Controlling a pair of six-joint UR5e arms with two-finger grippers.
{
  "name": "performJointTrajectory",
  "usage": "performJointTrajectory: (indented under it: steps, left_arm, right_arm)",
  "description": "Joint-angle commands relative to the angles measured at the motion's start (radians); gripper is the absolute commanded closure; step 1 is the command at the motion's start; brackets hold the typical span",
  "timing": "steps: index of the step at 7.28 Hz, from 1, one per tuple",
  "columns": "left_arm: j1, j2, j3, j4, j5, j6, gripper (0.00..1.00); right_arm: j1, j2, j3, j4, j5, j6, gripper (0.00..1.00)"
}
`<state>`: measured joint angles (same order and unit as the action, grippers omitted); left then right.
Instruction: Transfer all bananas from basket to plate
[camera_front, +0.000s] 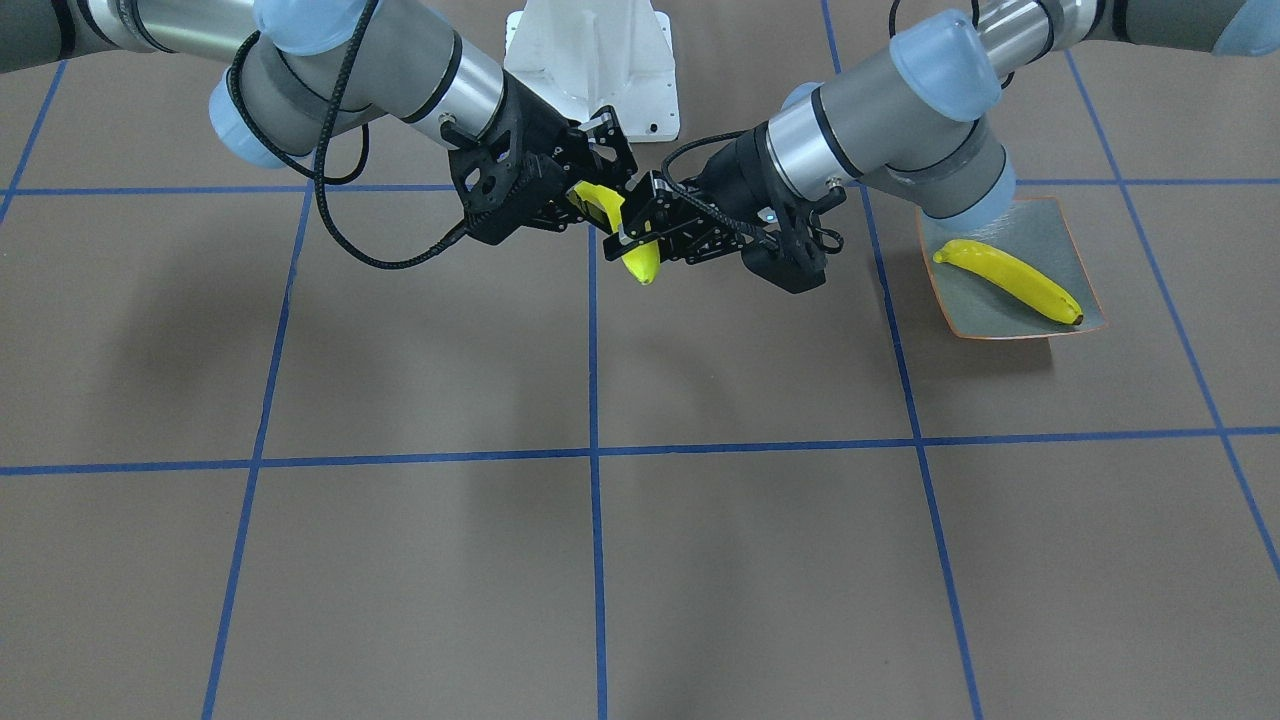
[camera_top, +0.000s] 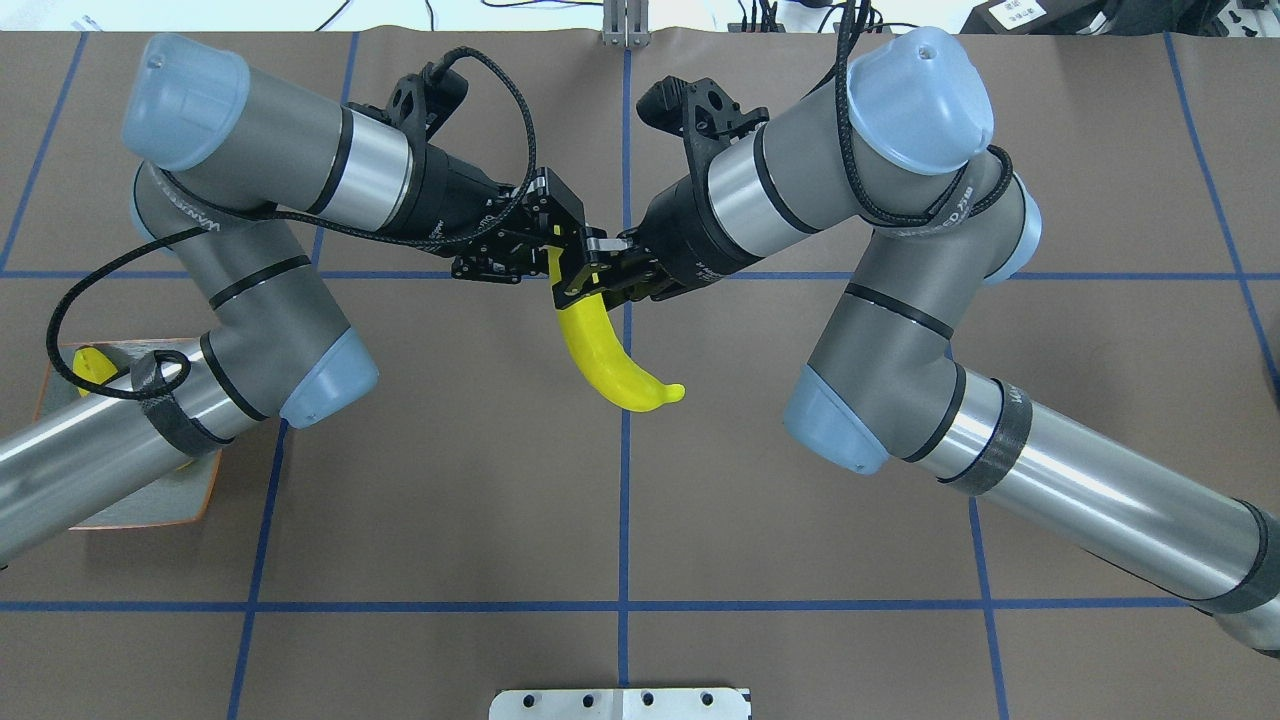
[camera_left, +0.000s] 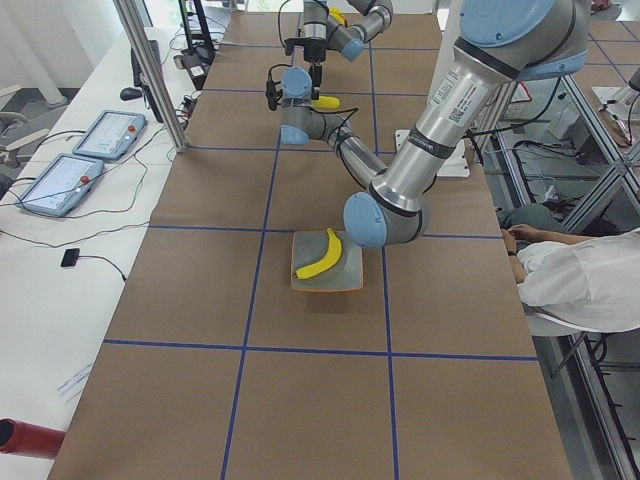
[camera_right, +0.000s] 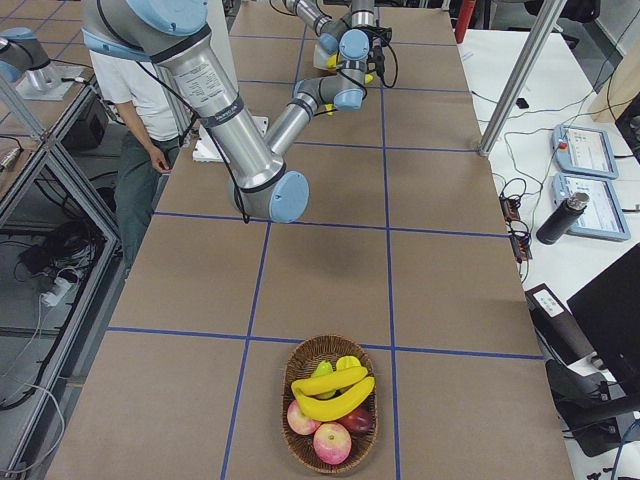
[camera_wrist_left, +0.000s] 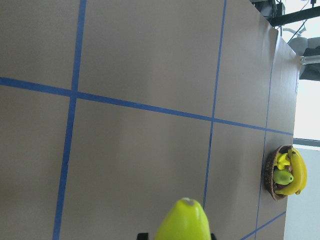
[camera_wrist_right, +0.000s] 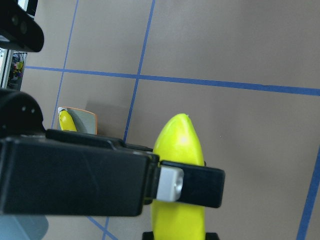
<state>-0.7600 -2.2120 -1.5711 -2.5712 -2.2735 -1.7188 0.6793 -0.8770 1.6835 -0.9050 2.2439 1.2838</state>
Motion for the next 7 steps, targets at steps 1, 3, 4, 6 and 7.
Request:
performJointTrajectory:
  steps: [1,3,4,6,7]
  left_arm:
    - [-0.001,0.003,0.003,-0.007,0.0,-0.008,1.0]
    - [-0.007,0.017,-0.001,-0.012,-0.003,-0.002,1.0]
    - [-0.015,0.079,-0.033,-0.048,-0.008,-0.002,1.0]
    - [-0.068,0.269,-0.055,-0.229,-0.058,-0.001,1.0]
    - [-0.129,0.329,-0.055,-0.263,-0.122,-0.002,1.0]
  right_arm:
    - [0.002,-0.022,0.002,0.069,0.0,0.0,0.0]
    - [0.012,-0.098,0.042,0.115,0.003,0.002,0.0]
    - [0.032,-0.156,0.059,0.167,0.003,0.005,0.0]
    - [0.09,-0.186,0.059,0.172,0.0,0.087,0.0]
    - [0.129,-0.23,0.059,0.175,0.003,0.088,0.0]
